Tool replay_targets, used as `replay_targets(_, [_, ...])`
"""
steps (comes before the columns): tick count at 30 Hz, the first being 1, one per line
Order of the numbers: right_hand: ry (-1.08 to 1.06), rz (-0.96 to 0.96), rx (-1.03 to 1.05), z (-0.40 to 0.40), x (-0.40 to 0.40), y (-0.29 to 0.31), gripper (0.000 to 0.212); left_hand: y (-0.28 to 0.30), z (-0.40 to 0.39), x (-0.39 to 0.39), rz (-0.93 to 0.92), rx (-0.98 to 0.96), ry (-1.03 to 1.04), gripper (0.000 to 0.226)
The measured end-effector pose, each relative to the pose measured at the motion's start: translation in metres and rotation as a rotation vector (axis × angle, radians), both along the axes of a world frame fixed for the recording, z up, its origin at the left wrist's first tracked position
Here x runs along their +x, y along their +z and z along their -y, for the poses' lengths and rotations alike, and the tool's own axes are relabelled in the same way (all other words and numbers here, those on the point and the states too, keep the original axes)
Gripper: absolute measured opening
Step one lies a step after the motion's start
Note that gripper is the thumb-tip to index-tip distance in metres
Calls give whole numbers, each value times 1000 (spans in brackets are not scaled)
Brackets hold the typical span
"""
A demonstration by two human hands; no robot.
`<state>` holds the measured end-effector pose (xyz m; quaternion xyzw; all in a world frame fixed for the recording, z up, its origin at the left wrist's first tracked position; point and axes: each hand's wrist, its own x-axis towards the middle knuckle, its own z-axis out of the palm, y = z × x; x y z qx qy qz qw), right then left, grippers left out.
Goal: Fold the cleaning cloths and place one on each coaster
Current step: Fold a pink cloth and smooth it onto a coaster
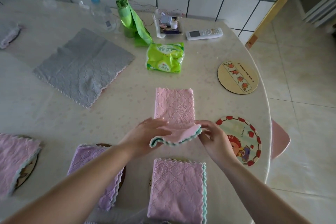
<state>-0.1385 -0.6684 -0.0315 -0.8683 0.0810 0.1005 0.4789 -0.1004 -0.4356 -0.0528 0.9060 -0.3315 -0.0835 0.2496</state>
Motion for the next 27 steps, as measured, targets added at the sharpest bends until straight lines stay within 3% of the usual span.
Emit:
replay_targets(2, [-10,-32,1,-1,5,-4,14,9,8,4,-150,69,82,23])
replay_targets(3, [-10,-30,-16,-1,7,-6,11,10,8,6,-311,78,159,22])
replay_targets(5, [-11,-19,-68,-2,13,-9,5,2,6,12,-449,0,303,32])
replay_targets(8, [-44,-16,-173,-6,26,-14,6,-11,9,28,-396,-110,498,49])
replay_targets(17, [-62,-111,-339,-8,79,-29,16,-23,28,67,-415,-201,734,41])
replay_targets(22, [-35,-163,-382,-10,98,-30,20,-29,27,82,-388,-161,807,39])
replay_targets(25, [-41,-203,-401,-11,105,-32,20,-29,31,86,-407,-132,870,25])
replay_targets(27, [-48,-218,-407,-10,109,-35,22,-29,33,86,-449,-247,968,24])
